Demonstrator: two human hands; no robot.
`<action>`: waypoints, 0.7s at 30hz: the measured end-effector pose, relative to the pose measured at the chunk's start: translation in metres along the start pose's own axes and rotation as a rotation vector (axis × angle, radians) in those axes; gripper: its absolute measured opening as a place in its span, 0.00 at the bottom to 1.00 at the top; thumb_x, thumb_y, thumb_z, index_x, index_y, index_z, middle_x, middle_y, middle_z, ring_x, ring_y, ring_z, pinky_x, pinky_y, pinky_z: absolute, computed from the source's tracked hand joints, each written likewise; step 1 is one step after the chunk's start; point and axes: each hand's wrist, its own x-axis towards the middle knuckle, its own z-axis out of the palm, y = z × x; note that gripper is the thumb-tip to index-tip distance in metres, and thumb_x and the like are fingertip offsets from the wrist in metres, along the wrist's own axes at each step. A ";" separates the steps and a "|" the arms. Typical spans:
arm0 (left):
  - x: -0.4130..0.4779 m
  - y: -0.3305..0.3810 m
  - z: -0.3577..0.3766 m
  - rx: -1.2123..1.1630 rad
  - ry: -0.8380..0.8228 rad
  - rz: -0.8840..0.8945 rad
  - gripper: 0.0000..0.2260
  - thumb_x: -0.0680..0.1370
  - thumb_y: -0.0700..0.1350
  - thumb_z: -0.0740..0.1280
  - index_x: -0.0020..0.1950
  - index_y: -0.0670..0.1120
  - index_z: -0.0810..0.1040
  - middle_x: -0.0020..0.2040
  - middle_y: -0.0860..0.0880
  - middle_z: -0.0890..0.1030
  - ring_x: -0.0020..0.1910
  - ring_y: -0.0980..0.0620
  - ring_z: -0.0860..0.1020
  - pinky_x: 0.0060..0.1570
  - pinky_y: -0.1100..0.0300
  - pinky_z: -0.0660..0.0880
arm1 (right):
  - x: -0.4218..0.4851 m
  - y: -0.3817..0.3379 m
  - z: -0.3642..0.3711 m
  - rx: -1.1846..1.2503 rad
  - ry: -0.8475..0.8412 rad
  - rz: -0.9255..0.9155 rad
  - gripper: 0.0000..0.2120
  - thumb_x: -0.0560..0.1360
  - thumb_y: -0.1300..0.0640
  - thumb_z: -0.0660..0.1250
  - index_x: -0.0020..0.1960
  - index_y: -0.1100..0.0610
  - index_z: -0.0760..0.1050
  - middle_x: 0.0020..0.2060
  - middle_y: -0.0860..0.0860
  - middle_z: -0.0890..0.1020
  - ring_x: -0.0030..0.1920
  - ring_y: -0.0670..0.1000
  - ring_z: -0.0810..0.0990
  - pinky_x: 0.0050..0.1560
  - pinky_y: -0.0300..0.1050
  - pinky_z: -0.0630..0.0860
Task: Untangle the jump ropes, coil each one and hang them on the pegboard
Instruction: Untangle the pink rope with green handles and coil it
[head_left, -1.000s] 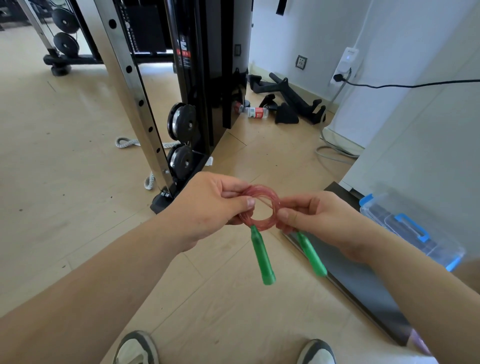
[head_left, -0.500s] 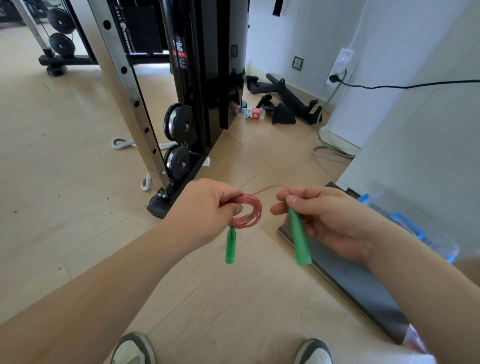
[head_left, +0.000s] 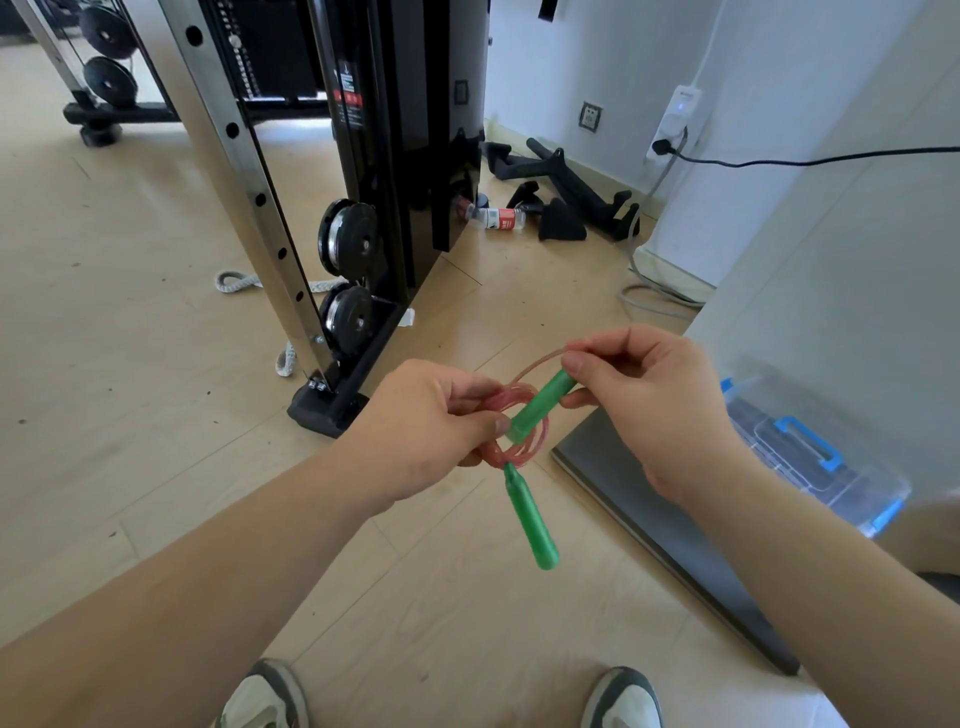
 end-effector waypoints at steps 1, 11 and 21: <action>0.000 0.001 0.001 -0.021 -0.001 -0.002 0.11 0.79 0.38 0.72 0.58 0.50 0.86 0.42 0.46 0.88 0.41 0.49 0.87 0.46 0.55 0.85 | -0.001 -0.002 0.001 -0.054 0.003 -0.041 0.06 0.75 0.63 0.76 0.45 0.53 0.84 0.40 0.49 0.88 0.39 0.51 0.88 0.47 0.49 0.84; -0.002 0.006 -0.001 -0.262 0.024 0.024 0.10 0.79 0.37 0.71 0.60 0.44 0.85 0.45 0.43 0.88 0.43 0.45 0.88 0.46 0.54 0.85 | -0.003 0.012 0.010 -0.170 -0.110 -0.002 0.22 0.65 0.54 0.84 0.54 0.49 0.78 0.46 0.49 0.83 0.33 0.45 0.80 0.37 0.45 0.80; 0.004 0.011 -0.009 -0.271 0.058 0.025 0.10 0.79 0.38 0.72 0.59 0.46 0.86 0.48 0.40 0.87 0.46 0.42 0.87 0.48 0.52 0.85 | 0.002 0.020 -0.005 0.212 -0.589 0.243 0.20 0.74 0.75 0.63 0.62 0.61 0.81 0.52 0.65 0.85 0.46 0.69 0.85 0.44 0.52 0.83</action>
